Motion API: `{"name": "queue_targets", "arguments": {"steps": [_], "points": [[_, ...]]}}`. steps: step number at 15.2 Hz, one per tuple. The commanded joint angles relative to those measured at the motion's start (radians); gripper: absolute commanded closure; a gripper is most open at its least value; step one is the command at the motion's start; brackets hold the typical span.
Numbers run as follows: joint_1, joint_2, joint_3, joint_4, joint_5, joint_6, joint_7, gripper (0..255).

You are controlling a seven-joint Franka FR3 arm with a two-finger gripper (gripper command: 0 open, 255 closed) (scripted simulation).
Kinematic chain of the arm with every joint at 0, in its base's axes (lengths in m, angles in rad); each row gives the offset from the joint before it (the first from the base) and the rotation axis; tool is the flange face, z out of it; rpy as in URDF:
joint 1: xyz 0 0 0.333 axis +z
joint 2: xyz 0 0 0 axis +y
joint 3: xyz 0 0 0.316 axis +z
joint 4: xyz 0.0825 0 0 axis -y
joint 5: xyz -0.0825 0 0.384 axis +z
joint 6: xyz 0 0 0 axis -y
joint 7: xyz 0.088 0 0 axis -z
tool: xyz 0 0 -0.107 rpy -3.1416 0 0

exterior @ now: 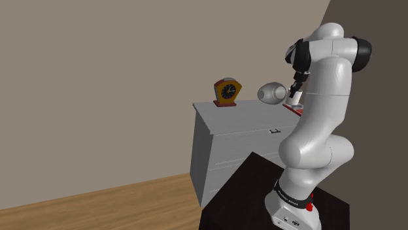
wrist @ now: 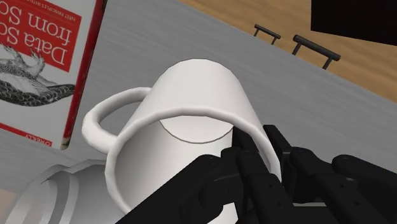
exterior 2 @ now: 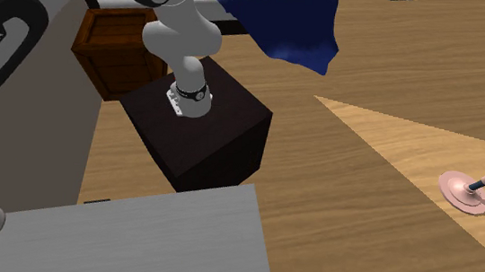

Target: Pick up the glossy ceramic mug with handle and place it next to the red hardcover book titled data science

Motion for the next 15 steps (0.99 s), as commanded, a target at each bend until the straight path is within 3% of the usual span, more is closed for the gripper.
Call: {"name": "queue_targets", "arguments": {"steps": [1,15], "points": [[-0.002,0.009,0.003,-0.016,0.007,0.023,-0.005,255],[-0.015,0.074,0.031,-0.124,0.066,0.182,-0.045,255]]}}
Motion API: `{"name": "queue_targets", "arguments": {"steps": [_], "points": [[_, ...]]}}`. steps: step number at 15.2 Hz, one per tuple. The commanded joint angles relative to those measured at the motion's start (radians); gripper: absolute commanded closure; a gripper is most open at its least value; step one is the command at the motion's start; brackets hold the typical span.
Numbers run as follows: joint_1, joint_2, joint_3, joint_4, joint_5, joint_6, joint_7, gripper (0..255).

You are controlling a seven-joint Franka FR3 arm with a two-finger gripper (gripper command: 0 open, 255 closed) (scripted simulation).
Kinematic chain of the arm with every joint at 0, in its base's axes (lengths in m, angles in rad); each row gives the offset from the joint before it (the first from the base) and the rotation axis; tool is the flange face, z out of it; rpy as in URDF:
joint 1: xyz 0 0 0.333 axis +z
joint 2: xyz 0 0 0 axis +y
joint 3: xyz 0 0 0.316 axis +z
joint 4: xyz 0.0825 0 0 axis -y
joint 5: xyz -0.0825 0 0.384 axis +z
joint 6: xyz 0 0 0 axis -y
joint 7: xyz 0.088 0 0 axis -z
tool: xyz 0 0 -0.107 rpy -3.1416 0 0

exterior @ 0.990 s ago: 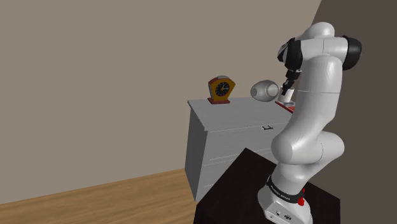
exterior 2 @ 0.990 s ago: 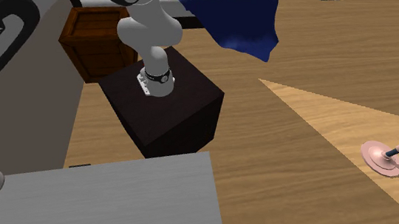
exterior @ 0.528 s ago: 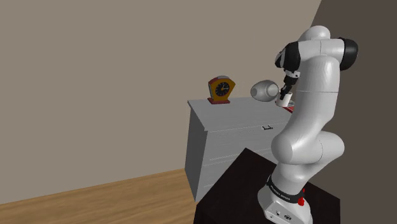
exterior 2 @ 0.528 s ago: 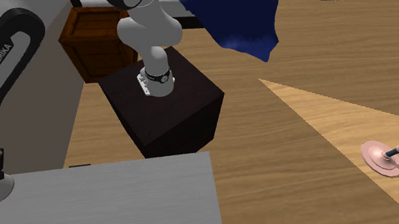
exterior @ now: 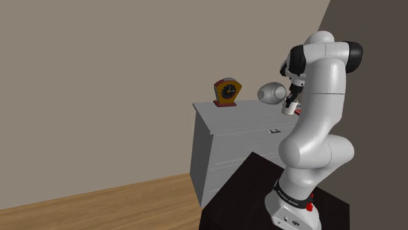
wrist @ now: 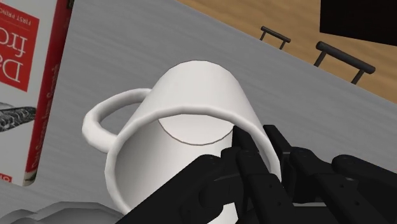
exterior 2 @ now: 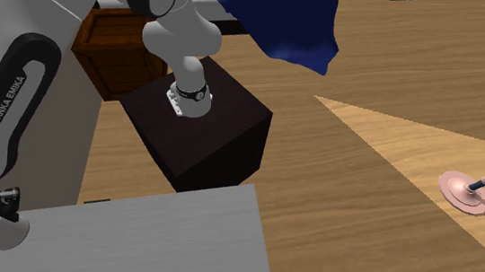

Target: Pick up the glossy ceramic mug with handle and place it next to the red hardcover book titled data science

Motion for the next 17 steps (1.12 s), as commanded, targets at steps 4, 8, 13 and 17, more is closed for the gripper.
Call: {"name": "queue_targets", "arguments": {"steps": [4,8,13,17], "points": [[-0.006,0.024,0.011,-0.021,0.021,0.042,-0.012,255],[-0.006,0.024,0.011,-0.021,0.021,0.042,-0.012,255],[-0.006,0.024,0.011,-0.021,0.021,0.042,-0.012,0],[0.000,0.006,0.003,-0.011,0.006,0.017,-0.003,0]]}}
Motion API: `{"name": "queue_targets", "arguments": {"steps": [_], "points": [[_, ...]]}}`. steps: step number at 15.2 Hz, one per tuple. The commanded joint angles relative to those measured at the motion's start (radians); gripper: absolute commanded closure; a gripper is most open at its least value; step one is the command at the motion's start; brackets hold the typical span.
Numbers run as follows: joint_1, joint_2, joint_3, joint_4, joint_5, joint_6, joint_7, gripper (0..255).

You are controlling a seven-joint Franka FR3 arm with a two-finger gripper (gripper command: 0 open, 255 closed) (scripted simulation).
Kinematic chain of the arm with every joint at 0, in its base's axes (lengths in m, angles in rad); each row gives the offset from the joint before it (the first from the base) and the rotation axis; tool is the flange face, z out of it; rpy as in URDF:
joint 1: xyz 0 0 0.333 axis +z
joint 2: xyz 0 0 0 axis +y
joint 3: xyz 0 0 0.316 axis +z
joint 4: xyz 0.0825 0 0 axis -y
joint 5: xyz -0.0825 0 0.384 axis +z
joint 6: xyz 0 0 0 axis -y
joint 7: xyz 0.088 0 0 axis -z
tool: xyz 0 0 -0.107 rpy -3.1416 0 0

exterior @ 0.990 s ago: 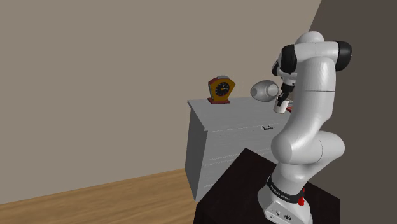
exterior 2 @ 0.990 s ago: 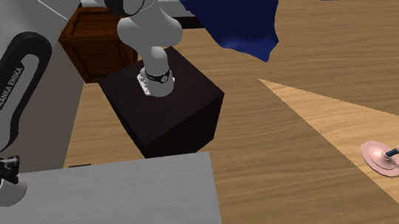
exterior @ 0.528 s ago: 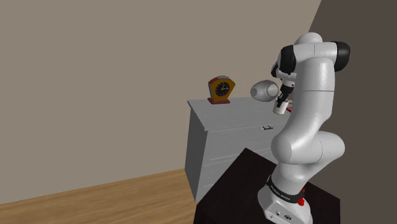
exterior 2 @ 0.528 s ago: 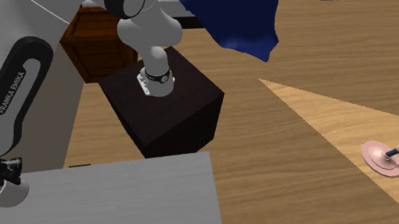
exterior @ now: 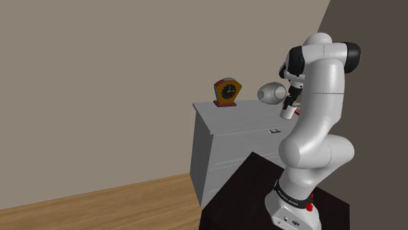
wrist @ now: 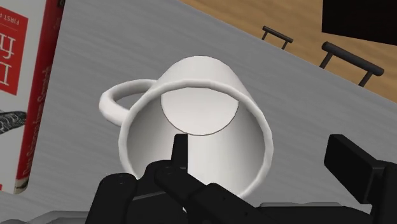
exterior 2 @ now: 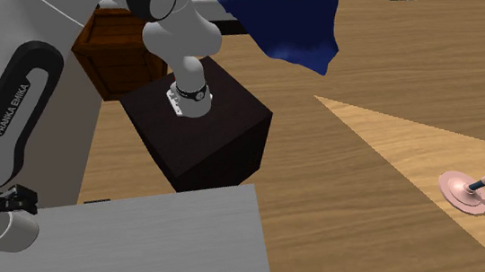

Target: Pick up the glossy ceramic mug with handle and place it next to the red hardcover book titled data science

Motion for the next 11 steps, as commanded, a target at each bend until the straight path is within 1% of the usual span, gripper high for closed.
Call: {"name": "queue_targets", "arguments": {"steps": [1,3,11], "points": [[0.010,-0.029,-0.012,0.014,-0.023,-0.038,0.014,0],[0.018,-0.058,-0.024,0.038,-0.046,-0.085,0.029,0],[0.018,-0.058,-0.024,0.038,-0.046,-0.085,0.029,0]]}}
